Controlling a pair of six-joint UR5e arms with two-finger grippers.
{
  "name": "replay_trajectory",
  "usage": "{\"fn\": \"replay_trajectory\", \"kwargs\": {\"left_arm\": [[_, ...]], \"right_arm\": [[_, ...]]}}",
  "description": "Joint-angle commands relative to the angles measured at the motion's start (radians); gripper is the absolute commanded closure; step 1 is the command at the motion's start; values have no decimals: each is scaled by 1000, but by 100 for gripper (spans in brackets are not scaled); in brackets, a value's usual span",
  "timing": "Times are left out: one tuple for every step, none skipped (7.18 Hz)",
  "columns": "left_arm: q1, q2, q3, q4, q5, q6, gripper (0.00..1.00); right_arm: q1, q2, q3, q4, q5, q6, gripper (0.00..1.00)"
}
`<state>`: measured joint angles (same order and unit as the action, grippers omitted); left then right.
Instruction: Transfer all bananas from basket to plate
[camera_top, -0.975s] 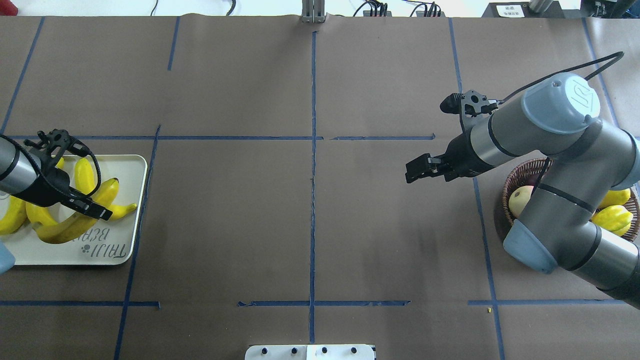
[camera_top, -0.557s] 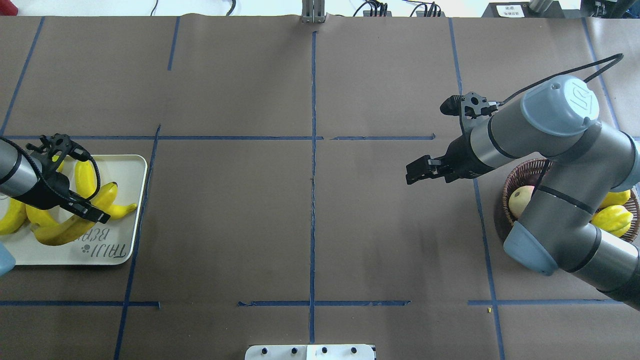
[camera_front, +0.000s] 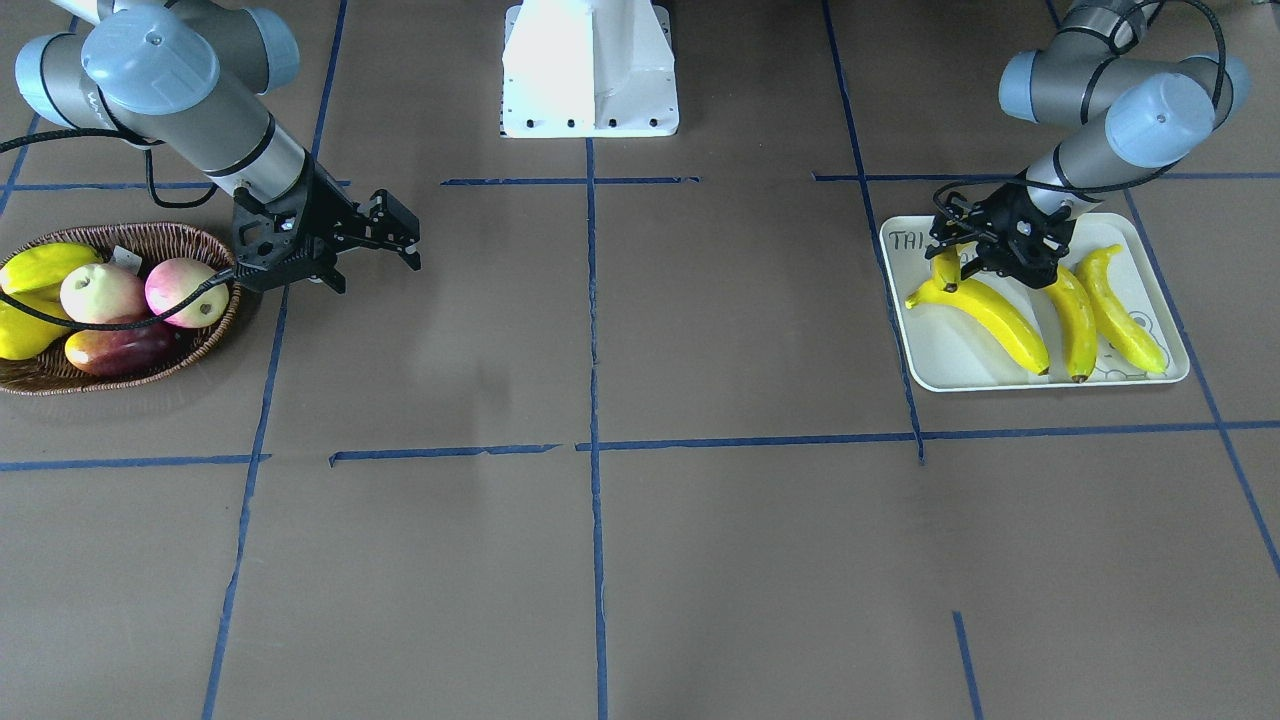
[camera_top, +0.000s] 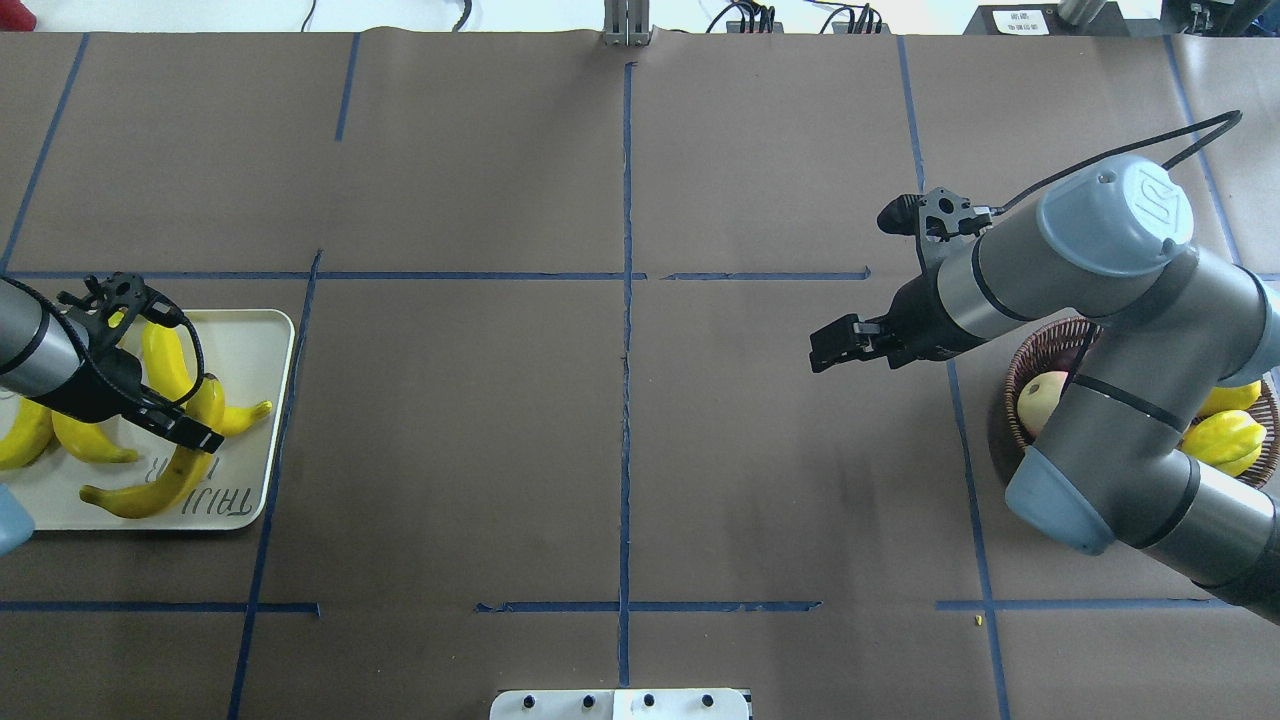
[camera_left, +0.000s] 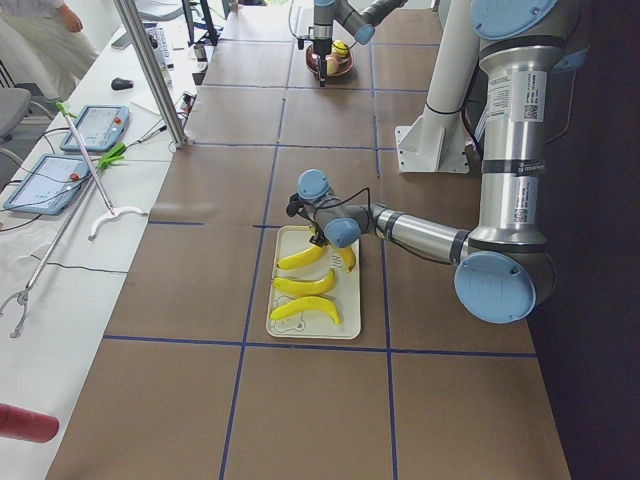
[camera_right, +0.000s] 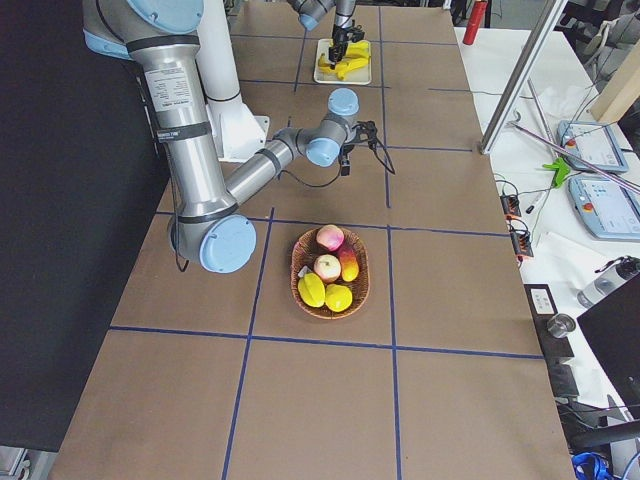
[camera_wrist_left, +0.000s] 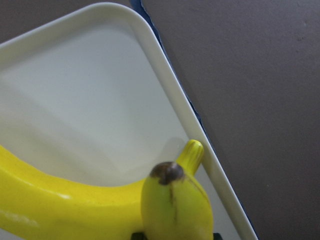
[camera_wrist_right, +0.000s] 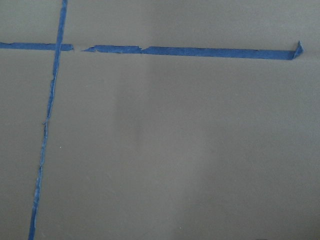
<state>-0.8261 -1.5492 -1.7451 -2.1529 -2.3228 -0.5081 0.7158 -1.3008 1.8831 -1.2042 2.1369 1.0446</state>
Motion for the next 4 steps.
{"fn": "replay_trajectory", "kwargs": {"left_arm": [[-1, -6, -8, 2, -7, -3, 1], [-14, -11, -4, 10, -56, -4, 1], [-63, -5, -2, 13, -53, -3, 1], [-121, -3, 19, 18, -52, -1, 1]], "right_arm": [[-1, 0, -1, 0, 0, 0, 0], [5, -2, 1, 0, 1, -2, 0], [22, -24, 10, 0, 12, -20, 0], [49, -63, 11, -2, 17, -88, 0]]}}
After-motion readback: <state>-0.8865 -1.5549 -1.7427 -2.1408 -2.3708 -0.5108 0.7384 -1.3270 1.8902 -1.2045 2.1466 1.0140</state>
